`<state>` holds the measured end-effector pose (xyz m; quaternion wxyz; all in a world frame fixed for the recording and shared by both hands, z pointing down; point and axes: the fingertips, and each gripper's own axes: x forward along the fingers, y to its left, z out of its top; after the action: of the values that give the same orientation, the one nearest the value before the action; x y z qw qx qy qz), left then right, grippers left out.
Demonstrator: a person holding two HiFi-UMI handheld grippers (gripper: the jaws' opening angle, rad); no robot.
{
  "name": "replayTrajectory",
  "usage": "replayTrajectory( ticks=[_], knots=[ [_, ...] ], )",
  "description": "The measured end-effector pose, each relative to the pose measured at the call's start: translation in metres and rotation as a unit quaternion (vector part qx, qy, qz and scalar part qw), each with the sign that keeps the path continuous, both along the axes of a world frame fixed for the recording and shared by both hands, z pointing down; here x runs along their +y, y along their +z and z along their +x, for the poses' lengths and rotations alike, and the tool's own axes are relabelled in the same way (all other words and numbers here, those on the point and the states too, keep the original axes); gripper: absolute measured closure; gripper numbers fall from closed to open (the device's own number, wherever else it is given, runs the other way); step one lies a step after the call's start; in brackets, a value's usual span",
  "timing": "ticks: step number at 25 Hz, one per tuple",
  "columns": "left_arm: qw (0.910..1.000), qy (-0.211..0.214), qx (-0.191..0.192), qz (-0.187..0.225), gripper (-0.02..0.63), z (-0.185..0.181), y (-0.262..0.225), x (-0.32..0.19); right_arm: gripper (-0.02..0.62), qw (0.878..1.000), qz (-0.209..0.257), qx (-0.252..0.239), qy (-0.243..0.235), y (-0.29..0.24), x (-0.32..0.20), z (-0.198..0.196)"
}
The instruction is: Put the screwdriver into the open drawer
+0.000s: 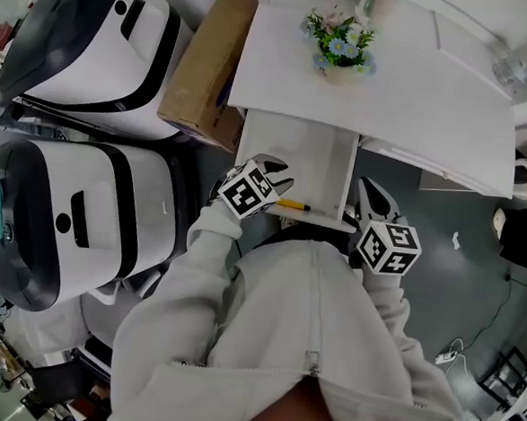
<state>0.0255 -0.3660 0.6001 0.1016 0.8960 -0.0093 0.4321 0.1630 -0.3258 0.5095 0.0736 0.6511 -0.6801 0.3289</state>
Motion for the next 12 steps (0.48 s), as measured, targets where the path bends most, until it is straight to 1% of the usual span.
replayTrajectory(
  ticks=[1, 3, 5, 7, 9, 12],
  knots=[
    [0.9994, -0.024, 0.024, -0.005, 0.474, -0.001, -0.009, -0.002, 0.563, 1.0, 0.003, 0.001, -0.002, -0.002, -0.003, -0.001],
    [0.9947, -0.075, 0.07, -0.012, 0.486, -0.003, -0.029, -0.007, 0.563, 1.0, 0.007, 0.003, -0.006, -0.004, -0.006, -0.001],
    [0.9849, -0.132, 0.111, -0.004, 0.512, -0.009, -0.047, -0.016, 0.563, 1.0, 0.009, 0.006, -0.008, -0.006, -0.009, -0.001],
    [0.97, -0.192, 0.149, 0.014, 0.537, -0.018, -0.066, -0.03, 0.563, 1.0, 0.011, 0.01, -0.01, -0.007, -0.013, -0.001],
    [0.9521, -0.241, 0.185, 0.033, 0.546, -0.026, -0.085, -0.044, 0.563, 1.0, 0.015, 0.012, -0.013, -0.008, -0.018, -0.003],
    [0.925, -0.289, 0.239, 0.062, 0.555, -0.038, -0.113, -0.057, 0.563, 0.999, 0.023, 0.011, -0.019, -0.011, -0.025, -0.01]
  ],
)
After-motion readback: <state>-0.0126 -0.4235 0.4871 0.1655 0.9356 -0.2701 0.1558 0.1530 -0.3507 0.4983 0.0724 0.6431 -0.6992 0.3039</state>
